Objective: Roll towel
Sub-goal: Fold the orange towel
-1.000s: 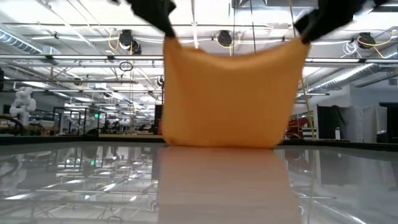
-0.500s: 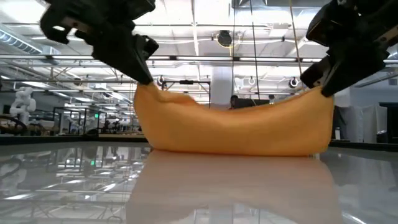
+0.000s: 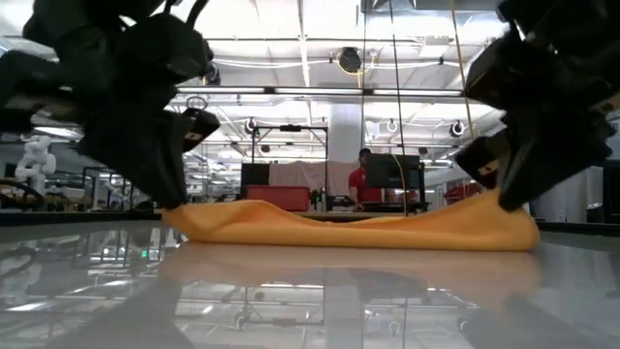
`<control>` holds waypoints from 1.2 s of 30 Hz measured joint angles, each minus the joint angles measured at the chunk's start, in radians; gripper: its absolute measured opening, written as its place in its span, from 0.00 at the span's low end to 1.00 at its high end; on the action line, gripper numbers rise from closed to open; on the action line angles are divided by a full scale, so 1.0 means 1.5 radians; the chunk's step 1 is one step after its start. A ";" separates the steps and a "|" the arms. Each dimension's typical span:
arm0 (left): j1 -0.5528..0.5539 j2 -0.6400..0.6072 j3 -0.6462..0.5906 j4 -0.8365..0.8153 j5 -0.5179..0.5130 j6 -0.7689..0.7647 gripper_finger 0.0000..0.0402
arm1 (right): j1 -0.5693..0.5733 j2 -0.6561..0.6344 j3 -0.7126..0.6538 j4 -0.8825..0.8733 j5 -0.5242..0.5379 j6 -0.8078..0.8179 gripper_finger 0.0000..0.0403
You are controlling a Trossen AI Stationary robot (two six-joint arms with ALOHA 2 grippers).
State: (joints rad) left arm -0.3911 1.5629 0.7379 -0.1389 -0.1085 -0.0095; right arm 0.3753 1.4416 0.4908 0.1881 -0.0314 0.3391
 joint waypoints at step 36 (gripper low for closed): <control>-0.051 0.107 0.008 0.092 -0.094 -0.065 0.28 | 0.061 0.039 0.034 0.032 0.004 -0.002 0.00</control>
State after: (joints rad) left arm -0.4679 1.7233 0.7501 -0.0016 -0.2488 -0.1074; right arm 0.4671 1.5002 0.5411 0.2363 -0.0254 0.3359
